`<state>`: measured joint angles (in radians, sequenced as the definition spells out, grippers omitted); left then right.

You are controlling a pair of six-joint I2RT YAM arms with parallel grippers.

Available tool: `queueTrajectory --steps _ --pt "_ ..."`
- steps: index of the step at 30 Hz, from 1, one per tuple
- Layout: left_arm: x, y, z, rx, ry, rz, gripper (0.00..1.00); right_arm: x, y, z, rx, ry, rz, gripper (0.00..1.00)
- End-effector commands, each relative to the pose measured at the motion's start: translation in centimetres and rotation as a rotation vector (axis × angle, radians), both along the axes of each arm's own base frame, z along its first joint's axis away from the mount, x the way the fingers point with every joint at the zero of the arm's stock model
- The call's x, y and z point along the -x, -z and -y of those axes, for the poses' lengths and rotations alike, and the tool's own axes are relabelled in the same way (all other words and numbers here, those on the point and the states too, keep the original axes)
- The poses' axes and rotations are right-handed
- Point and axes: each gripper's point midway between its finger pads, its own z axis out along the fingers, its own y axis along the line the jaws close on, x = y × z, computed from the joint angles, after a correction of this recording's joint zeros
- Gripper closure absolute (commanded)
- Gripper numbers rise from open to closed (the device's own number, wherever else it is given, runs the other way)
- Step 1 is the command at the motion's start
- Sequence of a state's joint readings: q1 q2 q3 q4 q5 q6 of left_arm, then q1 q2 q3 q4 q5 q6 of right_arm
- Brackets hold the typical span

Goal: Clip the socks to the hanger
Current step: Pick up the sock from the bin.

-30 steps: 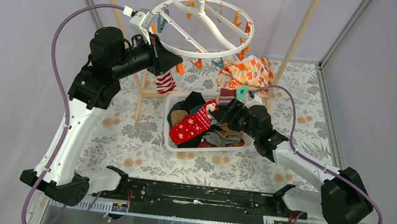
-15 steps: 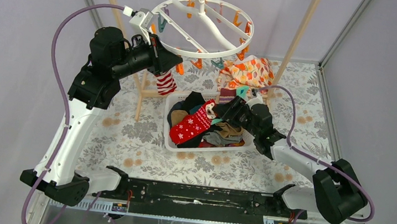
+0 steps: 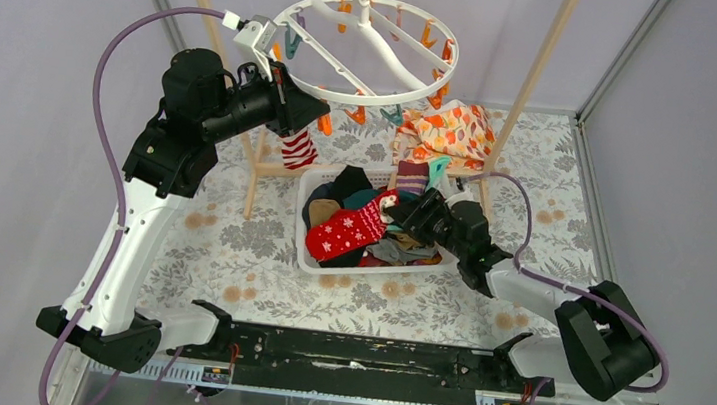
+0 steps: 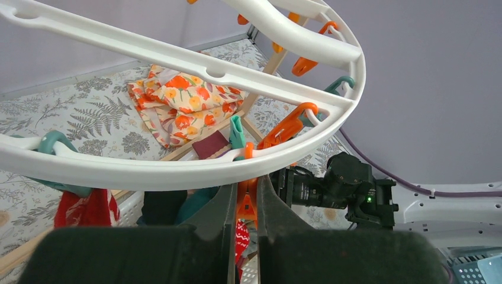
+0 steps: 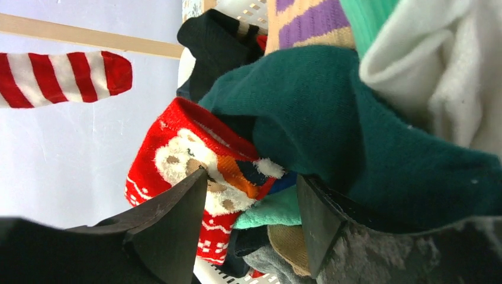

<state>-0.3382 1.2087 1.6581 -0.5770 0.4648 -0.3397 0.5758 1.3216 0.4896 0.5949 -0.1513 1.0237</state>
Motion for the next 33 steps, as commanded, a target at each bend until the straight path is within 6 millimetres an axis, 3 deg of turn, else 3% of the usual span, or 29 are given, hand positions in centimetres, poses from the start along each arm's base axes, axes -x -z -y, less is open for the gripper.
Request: queueTrajectory --steps 1,10,14,22,28,33 --pt "0.8 -1.6 0.0 0.008 0.028 0.049 1.0 0.7 -0.7 -1.4 -0.084 -0.023 -0.012 0.36" --pt "0.7 -1.7 0.0 0.011 0.025 0.05 1.0 0.6 -6.8 -2.4 -0.32 -0.037 0.137 0.45" --pt "0.7 -1.8 0.0 0.011 0.025 0.053 1.0 1.0 -8.3 -2.3 -0.387 -0.047 0.169 0.52" --pt "0.7 -1.6 0.0 0.01 0.028 0.049 1.0 1.0 -7.3 -2.4 -0.397 -0.035 0.165 0.56" --pt "0.6 -1.7 0.1 0.016 0.031 0.047 1.0 0.2 -6.6 -4.0 -0.385 -0.036 0.163 0.53" --pt "0.8 -1.8 0.0 0.01 0.029 0.061 1.0 -0.5 -6.2 -3.9 -0.384 0.021 0.177 0.59"
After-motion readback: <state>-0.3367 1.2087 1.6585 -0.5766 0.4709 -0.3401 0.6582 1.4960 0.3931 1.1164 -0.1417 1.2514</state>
